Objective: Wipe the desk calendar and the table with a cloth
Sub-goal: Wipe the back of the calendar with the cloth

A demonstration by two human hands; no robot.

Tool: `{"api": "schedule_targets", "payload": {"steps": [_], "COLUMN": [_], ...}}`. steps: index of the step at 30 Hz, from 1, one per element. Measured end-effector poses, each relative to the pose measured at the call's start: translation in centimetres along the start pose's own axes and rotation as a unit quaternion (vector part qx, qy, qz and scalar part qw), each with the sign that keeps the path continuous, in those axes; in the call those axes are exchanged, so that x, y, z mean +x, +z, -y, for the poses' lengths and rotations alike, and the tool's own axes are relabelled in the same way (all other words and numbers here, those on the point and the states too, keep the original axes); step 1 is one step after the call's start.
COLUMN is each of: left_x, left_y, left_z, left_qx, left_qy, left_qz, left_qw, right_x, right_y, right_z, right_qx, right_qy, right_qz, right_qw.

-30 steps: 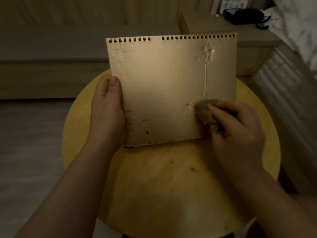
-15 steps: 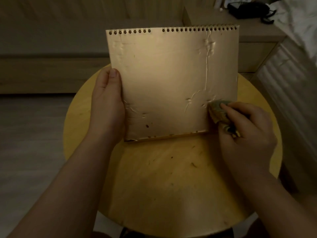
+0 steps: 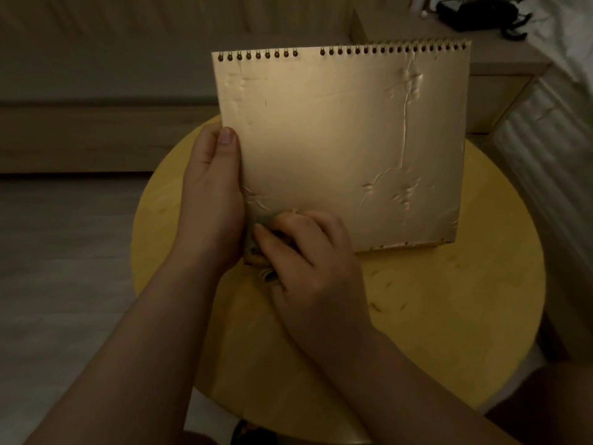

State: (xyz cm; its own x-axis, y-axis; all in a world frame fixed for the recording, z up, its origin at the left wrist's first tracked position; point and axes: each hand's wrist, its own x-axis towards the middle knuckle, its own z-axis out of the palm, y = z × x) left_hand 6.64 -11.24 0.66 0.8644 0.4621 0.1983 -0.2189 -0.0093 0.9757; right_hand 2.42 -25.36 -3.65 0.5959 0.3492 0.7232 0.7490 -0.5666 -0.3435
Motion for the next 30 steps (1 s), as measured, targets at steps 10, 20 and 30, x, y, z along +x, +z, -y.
{"api": "schedule_targets", "payload": {"steps": [10, 20, 30], "left_x": [0.4, 0.2, 0.4], "left_y": [0.0, 0.3, 0.2], "left_z": [0.4, 0.2, 0.6], "left_qx": [-0.029, -0.027, -0.025], "left_qy": [0.005, -0.004, -0.003], "left_qz": [0.004, -0.015, -0.019], "left_qw": [1.0, 1.0, 0.999], "right_x": [-0.2, -2.2, -3.7], "right_y": [-3.0, -9.0, -9.6], "right_z": [-3.0, -11.1, -11.9], "right_qx": [-0.051, -0.141, -0.151], "right_qy": [0.01, 0.055, 0.088], "right_qz": [-0.006, -0.025, -0.053], "right_qw": [0.999, 0.988, 0.983]}}
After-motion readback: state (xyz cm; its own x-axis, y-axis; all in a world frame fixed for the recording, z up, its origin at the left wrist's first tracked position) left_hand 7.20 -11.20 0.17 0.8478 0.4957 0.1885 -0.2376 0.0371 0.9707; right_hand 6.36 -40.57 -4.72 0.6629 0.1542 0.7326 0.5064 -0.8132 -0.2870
